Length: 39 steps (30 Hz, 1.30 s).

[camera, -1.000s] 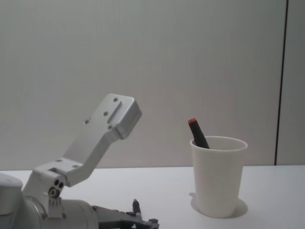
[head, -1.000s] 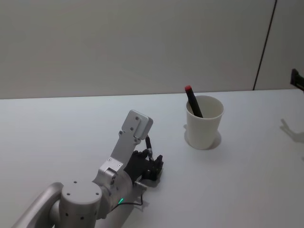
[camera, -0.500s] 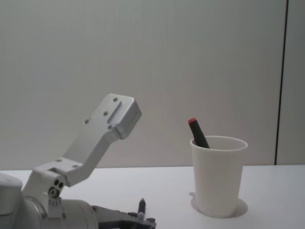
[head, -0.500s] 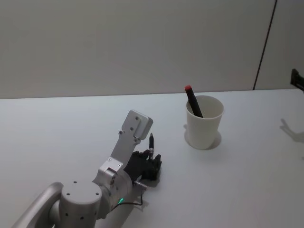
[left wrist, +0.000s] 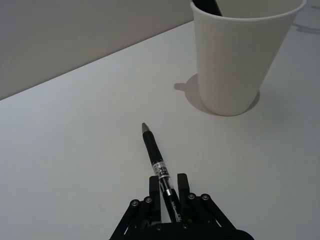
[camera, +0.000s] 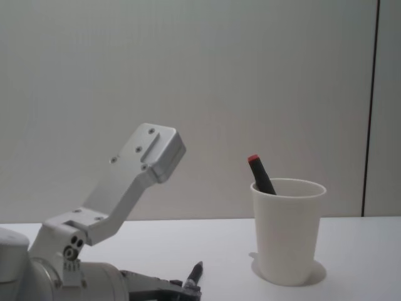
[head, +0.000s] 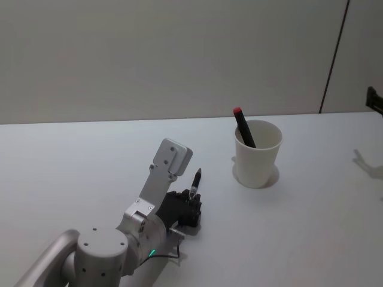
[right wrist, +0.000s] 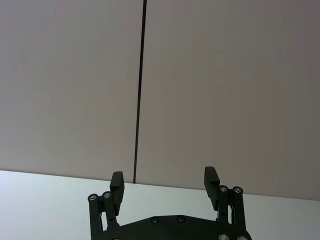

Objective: Place the pen into the pen holder.

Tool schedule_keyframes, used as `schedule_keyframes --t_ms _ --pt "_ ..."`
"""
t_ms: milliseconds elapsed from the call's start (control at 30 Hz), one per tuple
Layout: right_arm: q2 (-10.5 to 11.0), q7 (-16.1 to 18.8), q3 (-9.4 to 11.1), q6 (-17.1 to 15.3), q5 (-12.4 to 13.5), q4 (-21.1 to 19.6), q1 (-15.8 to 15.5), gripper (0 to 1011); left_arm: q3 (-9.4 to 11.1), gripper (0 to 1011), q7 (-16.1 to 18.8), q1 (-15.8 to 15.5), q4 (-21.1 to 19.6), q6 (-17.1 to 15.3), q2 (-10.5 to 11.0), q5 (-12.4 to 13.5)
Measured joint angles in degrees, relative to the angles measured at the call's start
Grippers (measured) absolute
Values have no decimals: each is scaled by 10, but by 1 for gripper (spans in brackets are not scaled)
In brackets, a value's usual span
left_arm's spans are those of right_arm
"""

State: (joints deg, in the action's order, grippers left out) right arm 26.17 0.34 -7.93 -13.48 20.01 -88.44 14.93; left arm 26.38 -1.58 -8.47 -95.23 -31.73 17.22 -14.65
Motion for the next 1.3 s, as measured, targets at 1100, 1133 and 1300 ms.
schedule_keyframes --t_ms 1100,1133,1300 --pt "0 0 0 0 0 0 0 1001 0 139 0 0 0 0 0 0" --pt "0 0 0 0 0 0 0 1001 0 139 0 0 0 0 0 0" --pt "0 0 0 0 0 0 0 1001 0 139 0 0 0 0 0 0"
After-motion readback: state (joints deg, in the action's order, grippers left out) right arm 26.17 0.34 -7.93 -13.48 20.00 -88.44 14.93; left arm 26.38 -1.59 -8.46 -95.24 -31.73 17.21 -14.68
